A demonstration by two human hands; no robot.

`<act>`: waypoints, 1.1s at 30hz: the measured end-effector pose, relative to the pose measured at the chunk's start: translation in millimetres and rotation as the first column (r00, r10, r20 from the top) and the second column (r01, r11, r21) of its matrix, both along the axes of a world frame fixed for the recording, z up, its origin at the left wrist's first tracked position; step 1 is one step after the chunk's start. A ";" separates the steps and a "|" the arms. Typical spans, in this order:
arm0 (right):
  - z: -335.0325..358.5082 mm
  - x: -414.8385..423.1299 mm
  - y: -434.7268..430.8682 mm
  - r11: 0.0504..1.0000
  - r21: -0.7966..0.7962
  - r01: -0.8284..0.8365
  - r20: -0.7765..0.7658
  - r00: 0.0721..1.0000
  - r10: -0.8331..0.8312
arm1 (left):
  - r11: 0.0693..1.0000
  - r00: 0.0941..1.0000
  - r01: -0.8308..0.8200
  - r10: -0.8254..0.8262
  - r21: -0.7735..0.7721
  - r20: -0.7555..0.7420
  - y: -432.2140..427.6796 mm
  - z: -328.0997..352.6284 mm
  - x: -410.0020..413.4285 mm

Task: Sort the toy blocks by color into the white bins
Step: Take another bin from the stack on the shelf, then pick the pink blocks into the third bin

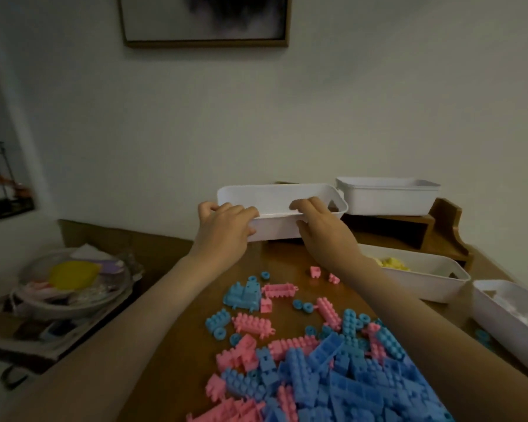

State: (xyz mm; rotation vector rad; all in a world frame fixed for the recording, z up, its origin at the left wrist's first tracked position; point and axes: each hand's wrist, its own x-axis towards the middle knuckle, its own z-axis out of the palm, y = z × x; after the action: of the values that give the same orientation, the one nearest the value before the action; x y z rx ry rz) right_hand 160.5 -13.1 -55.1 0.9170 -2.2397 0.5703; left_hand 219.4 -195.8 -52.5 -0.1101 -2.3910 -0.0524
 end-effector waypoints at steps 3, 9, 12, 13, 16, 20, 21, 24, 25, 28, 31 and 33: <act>-9.4 -2.7 5.6 0.987 -0.161 0.028 0.074 0.997 -0.016 | 1.000 0.999 -0.029 0.029 -0.003 0.029 -13.6 -7.5 -3.3; -43.8 -32.8 22.5 0.981 -0.130 0.147 0.314 0.944 -0.100 | 0.998 0.992 -0.066 0.068 -0.018 0.106 -27.3 -33.6 -13.7; -64.1 -45.1 22.9 0.973 0.041 0.225 0.557 0.804 -0.210 | 0.994 0.983 -0.068 0.081 -0.084 0.165 -27.6 -47.6 -22.5; -68.5 -47.0 21.6 0.968 0.053 0.245 0.583 0.780 -0.229 | 0.994 0.981 -0.071 0.085 -0.082 0.177 -27.3 -51.4 -25.4; -78.7 -53.4 16.0 0.944 0.178 0.278 0.571 0.752 -0.329 | 0.994 0.974 -0.081 0.095 -0.072 0.208 -24.5 -59.3 -33.9; -90.8 -60.5 15.0 0.847 0.494 0.196 0.518 0.716 -0.468 | 0.995 0.960 -0.096 0.101 -0.032 0.262 -18.8 -66.6 -43.5; -93.6 -61.0 15.8 0.829 0.536 0.157 0.534 0.698 -0.477 | 0.995 0.959 -0.098 0.100 -0.021 0.265 -17.8 -68.8 -46.2; -97.3 -61.8 19.4 0.860 0.501 0.099 0.592 0.686 -0.423 | 0.996 0.953 -0.087 0.084 -0.002 0.291 -14.0 -74.0 -54.9; -96.7 -61.2 20.8 0.871 0.484 0.087 0.593 0.699 -0.400 | 0.997 0.946 -0.071 0.063 0.015 0.319 -11.9 -74.8 -57.6; -92.9 -56.9 23.2 0.885 0.466 0.012 0.596 0.734 -0.324 | 0.997 0.912 0.009 -0.037 0.070 0.409 -4.5 -78.9 -64.0; -89.6 -47.8 22.4 0.894 0.441 -0.082 0.626 0.741 -0.241 | 0.982 0.898 0.098 -0.156 0.160 0.411 -2.4 -86.1 -71.4; -87.2 -41.1 20.6 0.892 0.431 -0.139 0.656 0.727 -0.204 | 0.969 0.922 0.106 -0.180 0.222 0.342 -1.1 -89.3 -71.4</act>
State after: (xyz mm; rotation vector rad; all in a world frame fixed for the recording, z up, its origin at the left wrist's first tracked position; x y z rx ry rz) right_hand 119.5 7.5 -142.3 0.9868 -3.1723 0.4052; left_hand 148.0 -196.9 -141.7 -0.1960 -2.7236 -0.4149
